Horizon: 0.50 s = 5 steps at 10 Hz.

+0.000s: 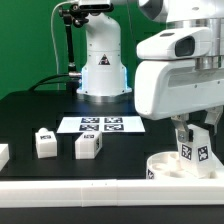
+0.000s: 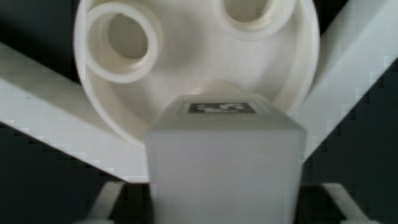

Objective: Assemble stool

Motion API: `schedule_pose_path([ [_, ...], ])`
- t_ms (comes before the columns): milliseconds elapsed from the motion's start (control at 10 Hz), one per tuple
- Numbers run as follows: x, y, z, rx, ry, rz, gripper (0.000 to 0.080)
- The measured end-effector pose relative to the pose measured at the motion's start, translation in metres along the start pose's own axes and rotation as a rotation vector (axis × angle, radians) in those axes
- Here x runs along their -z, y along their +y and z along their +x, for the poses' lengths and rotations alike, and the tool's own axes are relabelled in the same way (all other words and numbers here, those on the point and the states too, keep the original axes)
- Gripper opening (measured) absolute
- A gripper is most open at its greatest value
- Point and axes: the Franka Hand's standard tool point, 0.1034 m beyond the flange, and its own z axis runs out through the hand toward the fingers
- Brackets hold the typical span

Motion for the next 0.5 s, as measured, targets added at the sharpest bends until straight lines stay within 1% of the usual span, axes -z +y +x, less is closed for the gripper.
schedule_pose_path([
  [300, 0.0000, 0.0001, 0.0000, -0.222, 0.000, 0.001, 0.0340],
  [500, 0.0000, 0.0000, 0.0000, -0.314, 0.000, 0.001, 0.0340],
])
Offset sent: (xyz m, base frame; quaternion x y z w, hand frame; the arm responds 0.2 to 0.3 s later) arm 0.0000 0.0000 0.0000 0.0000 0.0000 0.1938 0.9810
